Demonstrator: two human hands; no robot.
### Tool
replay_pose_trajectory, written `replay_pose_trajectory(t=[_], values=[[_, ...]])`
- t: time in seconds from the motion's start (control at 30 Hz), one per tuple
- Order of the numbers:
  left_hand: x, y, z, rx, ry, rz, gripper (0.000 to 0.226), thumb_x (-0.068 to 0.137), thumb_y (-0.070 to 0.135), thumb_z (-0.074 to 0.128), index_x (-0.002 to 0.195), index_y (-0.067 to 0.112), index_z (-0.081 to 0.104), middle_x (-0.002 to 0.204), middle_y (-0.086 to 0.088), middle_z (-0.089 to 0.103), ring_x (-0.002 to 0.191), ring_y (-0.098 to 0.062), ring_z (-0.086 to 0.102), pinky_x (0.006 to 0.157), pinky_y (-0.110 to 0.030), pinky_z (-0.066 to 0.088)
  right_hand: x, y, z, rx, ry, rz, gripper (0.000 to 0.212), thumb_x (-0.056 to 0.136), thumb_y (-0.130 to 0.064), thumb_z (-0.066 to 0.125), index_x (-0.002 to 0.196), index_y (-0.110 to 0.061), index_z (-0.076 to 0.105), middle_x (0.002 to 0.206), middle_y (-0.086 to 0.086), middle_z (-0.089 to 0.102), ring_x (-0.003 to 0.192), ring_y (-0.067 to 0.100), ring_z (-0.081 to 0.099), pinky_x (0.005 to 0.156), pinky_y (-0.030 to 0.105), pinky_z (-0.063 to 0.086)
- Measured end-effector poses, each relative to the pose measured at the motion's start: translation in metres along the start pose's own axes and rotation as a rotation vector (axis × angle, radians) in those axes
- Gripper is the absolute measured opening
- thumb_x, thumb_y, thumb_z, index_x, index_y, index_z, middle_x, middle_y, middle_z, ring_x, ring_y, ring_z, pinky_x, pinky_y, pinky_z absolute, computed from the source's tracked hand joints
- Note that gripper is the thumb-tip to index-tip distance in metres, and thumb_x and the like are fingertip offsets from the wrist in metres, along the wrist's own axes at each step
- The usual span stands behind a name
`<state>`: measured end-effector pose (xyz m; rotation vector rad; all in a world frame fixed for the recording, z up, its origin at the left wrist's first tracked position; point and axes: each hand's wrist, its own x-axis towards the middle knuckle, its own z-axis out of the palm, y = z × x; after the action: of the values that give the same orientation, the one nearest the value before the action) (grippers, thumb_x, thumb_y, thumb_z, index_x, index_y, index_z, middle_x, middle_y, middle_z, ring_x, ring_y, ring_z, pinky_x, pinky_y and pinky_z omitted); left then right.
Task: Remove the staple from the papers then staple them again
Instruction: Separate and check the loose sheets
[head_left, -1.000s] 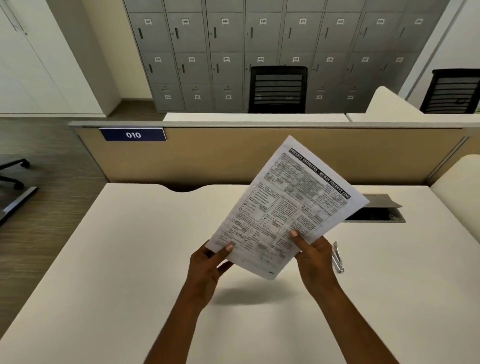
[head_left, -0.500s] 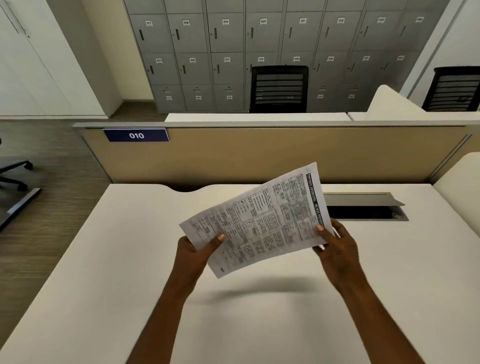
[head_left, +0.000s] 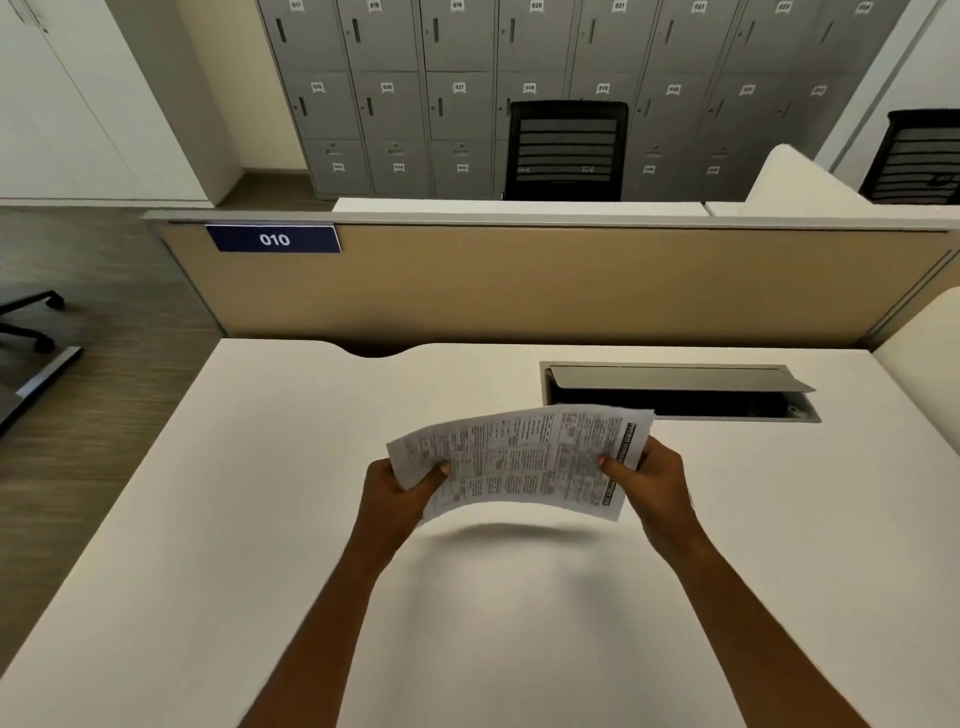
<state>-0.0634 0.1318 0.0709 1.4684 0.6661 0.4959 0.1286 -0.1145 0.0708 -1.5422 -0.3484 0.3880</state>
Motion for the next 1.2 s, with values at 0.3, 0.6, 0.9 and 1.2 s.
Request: replay_pose_trajectory(t=[0.3, 0.6, 0.9, 1.2], values=[[-0.006, -0.037, 0.015, -0.011, 0.117, -0.078, 0.023, 0.091, 0.009, 0.079, 0.096, 0.031, 0.077, 0.089, 0.015, 0.081, 0.091, -0.007, 0.077, 0.077, -0.025, 0.063, -0.013, 0.045, 0.024, -0.011, 0.142, 0.098, 0.042, 0.087, 0.009, 0.068, 0.094, -0.031, 0.073, 0.096, -0.007, 0.076, 0.088, 0.004, 0.074, 0.066, 0.021, 0.062], [0.000, -0.033, 0.010, 0.023, 0.115, -0.060, 0.022, 0.091, 0.012, 0.079, 0.095, 0.034, 0.076, 0.091, 0.018, 0.081, 0.089, -0.004, 0.077, 0.069, -0.020, 0.062, -0.012, 0.039, 0.022, -0.047, 0.133, 0.032, 0.039, 0.090, 0.003, 0.069, 0.102, -0.034, 0.070, 0.099, -0.013, 0.077, 0.096, 0.004, 0.073, 0.072, 0.016, 0.059], [0.001, -0.036, 0.014, 0.055, 0.086, -0.074, 0.033, 0.092, 0.003, 0.073, 0.090, 0.036, 0.077, 0.090, 0.015, 0.081, 0.087, -0.005, 0.077, 0.069, -0.021, 0.062, -0.011, 0.056, 0.024, -0.050, 0.152, 0.094, 0.032, 0.090, 0.006, 0.066, 0.112, -0.018, 0.066, 0.108, 0.002, 0.072, 0.101, 0.012, 0.069, 0.071, 0.018, 0.060], [0.005, -0.035, 0.012, 0.082, 0.107, -0.121, 0.021, 0.093, 0.003, 0.073, 0.095, 0.023, 0.075, 0.098, -0.003, 0.079, 0.095, -0.023, 0.076, 0.085, -0.047, 0.064, -0.013, 0.053, 0.021, -0.189, 0.103, 0.044, 0.029, 0.092, -0.003, 0.068, 0.121, -0.011, 0.066, 0.113, 0.007, 0.073, 0.107, 0.023, 0.070, 0.089, 0.040, 0.060]])
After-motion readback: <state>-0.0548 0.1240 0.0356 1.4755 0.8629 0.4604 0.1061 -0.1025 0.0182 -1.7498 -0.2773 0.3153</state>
